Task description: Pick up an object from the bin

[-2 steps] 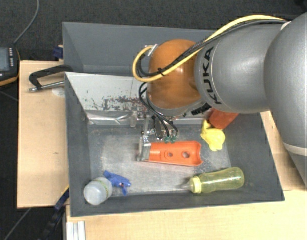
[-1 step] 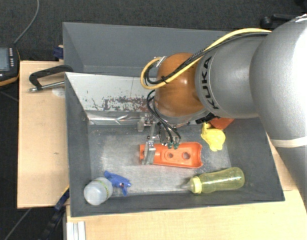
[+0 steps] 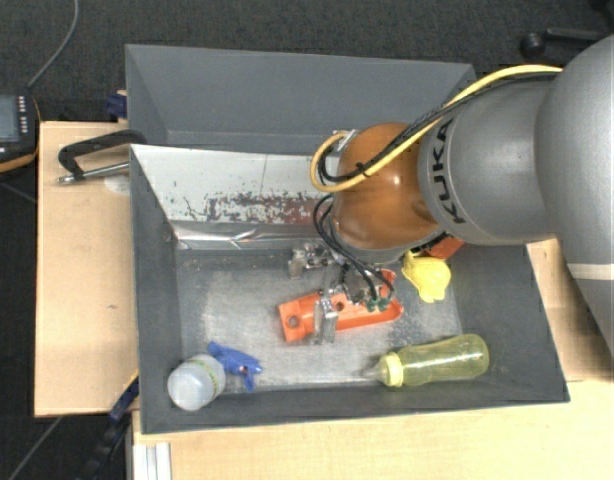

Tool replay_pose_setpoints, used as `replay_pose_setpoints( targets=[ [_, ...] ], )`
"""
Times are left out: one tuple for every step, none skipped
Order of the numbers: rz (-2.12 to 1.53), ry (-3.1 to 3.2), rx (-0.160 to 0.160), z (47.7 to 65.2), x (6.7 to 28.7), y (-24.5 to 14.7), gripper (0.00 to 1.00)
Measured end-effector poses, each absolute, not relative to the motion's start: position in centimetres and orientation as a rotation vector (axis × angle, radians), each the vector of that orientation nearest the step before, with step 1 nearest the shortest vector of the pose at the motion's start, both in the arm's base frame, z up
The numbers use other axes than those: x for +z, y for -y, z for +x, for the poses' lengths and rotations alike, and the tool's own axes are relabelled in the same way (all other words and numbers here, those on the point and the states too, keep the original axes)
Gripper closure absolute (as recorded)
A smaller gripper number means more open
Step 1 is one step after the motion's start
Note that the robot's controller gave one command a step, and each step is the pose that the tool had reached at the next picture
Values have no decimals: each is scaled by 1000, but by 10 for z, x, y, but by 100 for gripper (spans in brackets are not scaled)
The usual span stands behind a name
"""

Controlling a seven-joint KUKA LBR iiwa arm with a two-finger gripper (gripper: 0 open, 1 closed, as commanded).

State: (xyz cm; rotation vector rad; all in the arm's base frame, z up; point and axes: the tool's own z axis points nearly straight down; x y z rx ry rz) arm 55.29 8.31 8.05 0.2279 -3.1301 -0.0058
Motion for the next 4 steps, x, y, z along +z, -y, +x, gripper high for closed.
replay_pose_setpoints(
  targets=[
    [0, 3150, -9, 562, 83, -56, 100],
    [0, 3150, -9, 562, 83, -56, 100],
    [31, 3151, -12, 565, 78, -54, 100],
    [55, 3156, -14, 571, 73, -48, 100]
  ],
)
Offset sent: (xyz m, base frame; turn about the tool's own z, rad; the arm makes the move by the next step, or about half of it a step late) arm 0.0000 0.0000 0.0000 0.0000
